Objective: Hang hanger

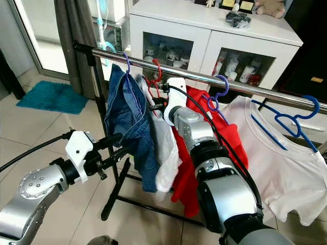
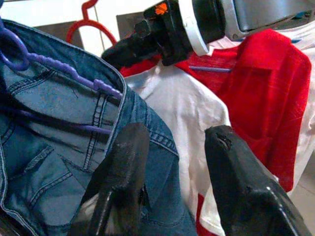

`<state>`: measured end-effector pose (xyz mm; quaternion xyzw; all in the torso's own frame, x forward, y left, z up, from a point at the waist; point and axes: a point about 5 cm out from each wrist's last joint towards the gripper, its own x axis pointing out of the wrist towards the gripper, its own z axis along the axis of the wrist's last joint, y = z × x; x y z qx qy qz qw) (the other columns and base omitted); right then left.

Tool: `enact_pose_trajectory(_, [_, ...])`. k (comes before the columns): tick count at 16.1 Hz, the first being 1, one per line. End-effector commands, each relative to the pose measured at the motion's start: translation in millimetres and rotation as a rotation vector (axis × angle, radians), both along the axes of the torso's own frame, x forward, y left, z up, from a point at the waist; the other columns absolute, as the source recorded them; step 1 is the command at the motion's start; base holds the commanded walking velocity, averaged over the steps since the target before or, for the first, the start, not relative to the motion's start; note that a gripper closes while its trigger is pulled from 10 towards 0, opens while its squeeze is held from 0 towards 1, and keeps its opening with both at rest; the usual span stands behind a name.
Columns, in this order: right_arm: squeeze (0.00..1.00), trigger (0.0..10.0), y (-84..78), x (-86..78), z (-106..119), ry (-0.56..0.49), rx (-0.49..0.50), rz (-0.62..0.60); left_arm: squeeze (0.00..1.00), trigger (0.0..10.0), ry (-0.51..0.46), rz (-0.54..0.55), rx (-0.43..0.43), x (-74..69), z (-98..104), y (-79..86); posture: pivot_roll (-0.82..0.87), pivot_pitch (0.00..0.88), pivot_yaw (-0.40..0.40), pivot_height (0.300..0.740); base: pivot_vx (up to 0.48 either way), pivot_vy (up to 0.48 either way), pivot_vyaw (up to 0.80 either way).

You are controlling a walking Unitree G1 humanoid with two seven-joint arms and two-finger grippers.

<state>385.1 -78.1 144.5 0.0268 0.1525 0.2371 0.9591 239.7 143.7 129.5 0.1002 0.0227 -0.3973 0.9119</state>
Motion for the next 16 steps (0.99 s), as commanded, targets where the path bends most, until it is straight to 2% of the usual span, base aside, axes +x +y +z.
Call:
enact_pose_trajectory(1, [0.00, 0.0, -4.4, 3.7, 12.3, -0.054, 0.024, -0.004, 0.00, 10.0, -0.014, -0.016, 0.004, 1.6, 1.1, -4.4, 0.15, 0.000, -0.079, 0.740, 0.000, 0.000, 0.00])
enact_pose_trajectory(4, [0.00, 0.0, -12.9, 2.1, 21.8, -0.133, 0.031, 0.025, 0.00, 10.0, -0.009, -0.011, 0.006, 1.6, -2.1, -6.0, 0.13, 0.000, -0.074, 0.740, 0.000, 0.000, 0.00])
enact_pose_trajectory(6, [0.00, 0.0, -20.0, -0.2, 27.7, -0.147, 0.091, 0.026, 0.00, 10.0, -0.006, -0.012, 0.003, 2.0, -2.9, -8.8, 0.12, 0.000, -0.072, 0.740, 0.000, 0.000, 0.00])
enact_pose_trajectory(9, [0.00, 0.0, -29.2, -9.2, 29.1, -0.190, 0.065, 0.053, 0.00, 10.0, -0.006, 0.019, -0.002, 5.4, -4.5, -11.8, 0.12, 0.000, -0.057, 0.740, 0.000, 0.000, 0.00])
enact_pose_trajectory(12, [0.00, 0.0, -44.9, -29.7, 21.9, -0.197, 0.031, 0.035, 0.00, 10.0, 0.015, 0.202, -0.037, 19.7, -10.8, -5.0, 0.10, 0.000, -0.062, 0.740, 0.000, 0.000, 0.00])
enact_pose_trajectory(13, [0.00, 0.0, -51.3, -44.8, 17.0, -0.193, 0.044, 0.047, 0.00, 10.0, 0.005, 0.251, -0.052, 21.9, -11.8, -3.3, 0.09, 0.000, -0.058, 0.740, 0.000, 0.000, 0.00])
enact_pose_trajectory(15, [0.00, 0.0, -55.7, -55.9, 13.9, -0.201, 0.016, 0.048, 0.00, 10.0, 0.006, 0.268, -0.054, 22.8, -13.2, -5.3, 0.08, 0.000, -0.056, 0.740, 0.000, 0.000, 0.00])
enact_pose_trajectory(16, [0.00, 0.0, -60.6, -69.9, 5.3, -0.192, -0.040, 0.021, 0.00, 10.0, 0.013, 0.283, -0.054, 24.1, -17.2, -7.8, 0.06, 0.000, -0.036, 0.740, 0.000, 0.000, 0.00])
